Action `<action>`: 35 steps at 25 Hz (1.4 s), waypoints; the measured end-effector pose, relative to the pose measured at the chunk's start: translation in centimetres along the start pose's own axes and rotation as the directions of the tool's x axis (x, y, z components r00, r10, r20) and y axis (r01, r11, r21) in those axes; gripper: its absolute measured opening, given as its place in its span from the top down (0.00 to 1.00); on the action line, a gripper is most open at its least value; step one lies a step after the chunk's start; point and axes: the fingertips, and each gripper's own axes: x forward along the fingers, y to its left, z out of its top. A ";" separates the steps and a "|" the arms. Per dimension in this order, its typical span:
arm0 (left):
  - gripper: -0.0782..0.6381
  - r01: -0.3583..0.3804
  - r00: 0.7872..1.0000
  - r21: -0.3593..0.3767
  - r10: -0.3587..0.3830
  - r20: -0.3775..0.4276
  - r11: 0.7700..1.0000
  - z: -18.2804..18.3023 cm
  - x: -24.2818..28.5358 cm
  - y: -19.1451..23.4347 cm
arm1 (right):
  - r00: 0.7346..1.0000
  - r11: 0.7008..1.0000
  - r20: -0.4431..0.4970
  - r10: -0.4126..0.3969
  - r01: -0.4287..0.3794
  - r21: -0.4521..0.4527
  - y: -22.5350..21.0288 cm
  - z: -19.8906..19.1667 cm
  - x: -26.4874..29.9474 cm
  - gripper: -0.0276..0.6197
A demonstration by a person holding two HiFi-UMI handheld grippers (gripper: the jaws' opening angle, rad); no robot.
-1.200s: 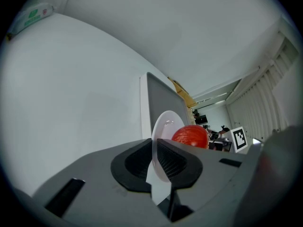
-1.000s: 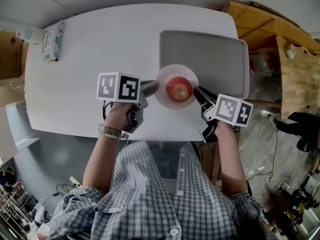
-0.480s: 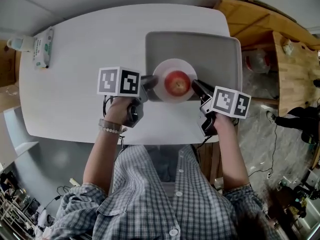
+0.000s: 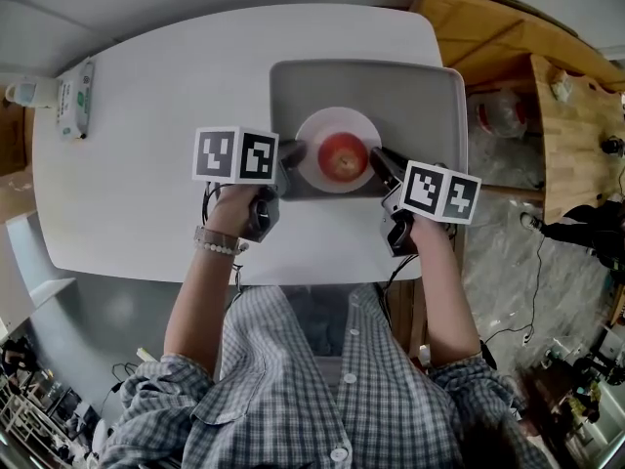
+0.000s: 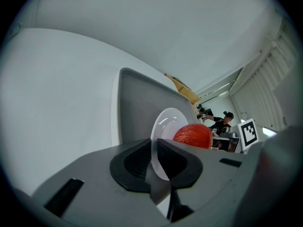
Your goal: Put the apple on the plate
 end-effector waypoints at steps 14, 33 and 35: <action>0.83 -0.090 0.996 0.104 0.091 0.003 0.990 0.0 0.3 -0.1 | 0.986 0.947 0.042 -0.162 0.168 -0.273 0.1 -0.4 0.4 0.88; 0.73 -0.026 0.995 0.097 0.017 0.096 0.995 1.2 -1.8 -0.9 | 0.969 0.975 0.205 -0.138 0.169 -0.143 -1.3 2.4 -3.3 0.86; 0.73 -0.030 0.992 0.102 0.017 0.127 0.994 1.3 -2.7 -0.8 | 0.947 0.954 0.259 -0.188 0.239 -0.180 -1.4 3.0 -4.7 0.86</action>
